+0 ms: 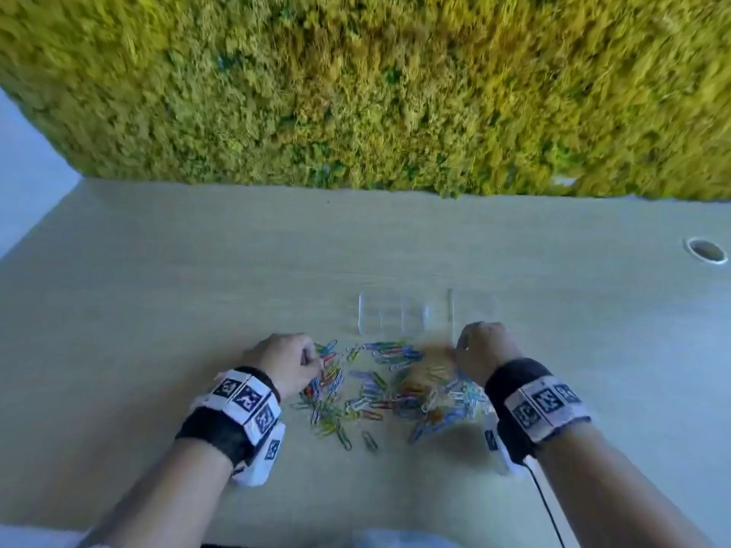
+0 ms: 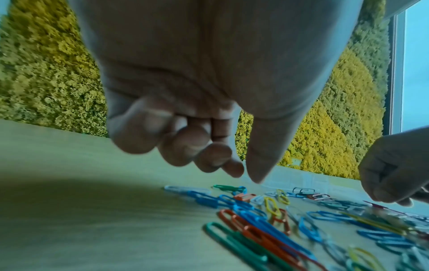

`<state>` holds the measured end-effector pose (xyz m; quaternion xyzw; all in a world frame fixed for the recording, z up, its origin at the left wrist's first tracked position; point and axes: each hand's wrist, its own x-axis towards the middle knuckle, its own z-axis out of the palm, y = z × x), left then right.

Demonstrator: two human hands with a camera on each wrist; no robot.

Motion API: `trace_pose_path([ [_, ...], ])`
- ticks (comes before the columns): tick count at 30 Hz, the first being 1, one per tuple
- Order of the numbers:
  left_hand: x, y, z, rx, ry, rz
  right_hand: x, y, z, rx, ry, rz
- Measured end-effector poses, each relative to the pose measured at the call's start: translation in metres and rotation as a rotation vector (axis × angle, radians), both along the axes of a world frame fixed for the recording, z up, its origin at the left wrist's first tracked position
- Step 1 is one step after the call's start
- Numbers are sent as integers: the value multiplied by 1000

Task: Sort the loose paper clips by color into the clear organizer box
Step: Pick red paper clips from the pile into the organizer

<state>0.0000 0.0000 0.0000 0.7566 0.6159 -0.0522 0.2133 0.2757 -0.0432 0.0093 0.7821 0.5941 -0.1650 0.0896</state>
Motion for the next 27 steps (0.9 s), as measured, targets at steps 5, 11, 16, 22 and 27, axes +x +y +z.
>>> trace_pose_path([
  [5, 5, 1, 5, 18, 18, 2, 2, 4, -8, -9, 53, -51],
  [11, 14, 5, 7, 27, 82, -55, 1, -3, -1, -35, 47, 13],
  [16, 21, 7, 9, 30, 114, -61, 5, -12, 7, 79, 477, -82],
  [22, 23, 7, 8, -30, 43, -66, -8, -18, 4, 103, 1284, -496],
  [27, 16, 2, 4, -189, -473, 133, -26, -12, 7, 54, 1722, -767],
])
